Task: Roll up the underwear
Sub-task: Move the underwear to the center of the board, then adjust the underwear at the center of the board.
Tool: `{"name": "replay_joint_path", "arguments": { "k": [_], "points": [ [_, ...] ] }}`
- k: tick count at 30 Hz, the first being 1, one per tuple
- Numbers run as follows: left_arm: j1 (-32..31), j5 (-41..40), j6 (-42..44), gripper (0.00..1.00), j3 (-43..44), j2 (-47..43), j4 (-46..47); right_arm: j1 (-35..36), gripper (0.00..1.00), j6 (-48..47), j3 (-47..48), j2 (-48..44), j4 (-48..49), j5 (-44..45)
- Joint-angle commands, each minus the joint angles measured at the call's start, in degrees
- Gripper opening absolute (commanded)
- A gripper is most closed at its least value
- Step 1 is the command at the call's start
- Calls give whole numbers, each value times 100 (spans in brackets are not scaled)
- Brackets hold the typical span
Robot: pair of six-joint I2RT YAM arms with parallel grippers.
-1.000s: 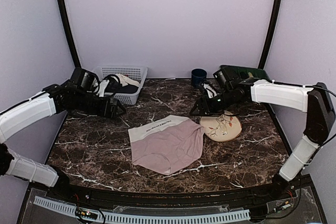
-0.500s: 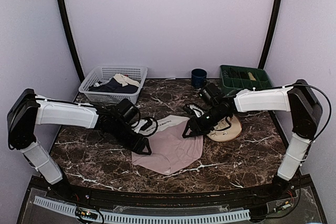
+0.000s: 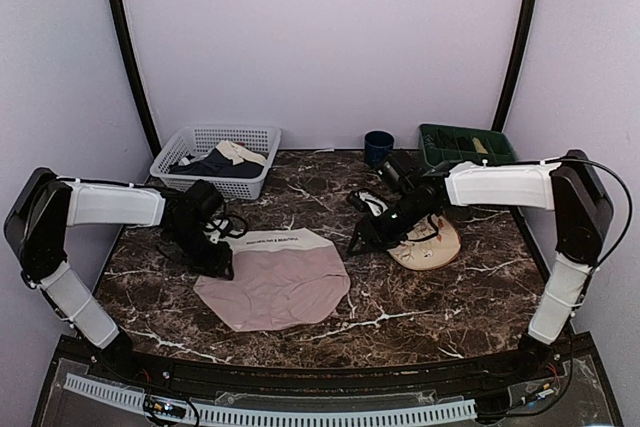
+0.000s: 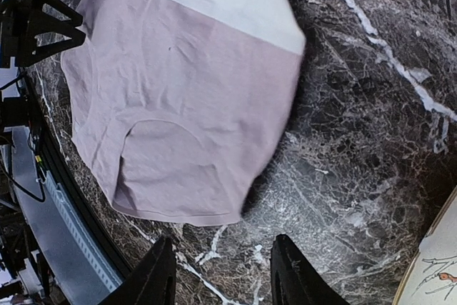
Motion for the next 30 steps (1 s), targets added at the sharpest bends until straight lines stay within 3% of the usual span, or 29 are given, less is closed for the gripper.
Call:
{"name": "replay_joint_path", "arguments": {
  "k": [1, 8, 10, 12, 22, 30],
  "points": [
    [-55, -103, 150, 51, 743, -256, -684, 6, 44, -72, 402, 300, 187, -18],
    [-61, 322, 89, 57, 1026, -644, -732, -1, 42, -5, 1887, 1553, -71, -20],
    [-102, 339, 59, 58, 959, -630, -710, -8, 46, 108, 2174, 1830, -143, 32],
    [-149, 240, 65, 58, 913, -611, -741, -23, 51, 196, 2358, 2039, -166, 96],
    [-180, 78, 113, 58, 767, -568, -706, -71, 54, 362, 2739, 2849, -50, 172],
    [-176, -56, 219, 58, 794, -514, -746, -23, 12, 468, 2566, 2466, 693, -489]
  ]
}}
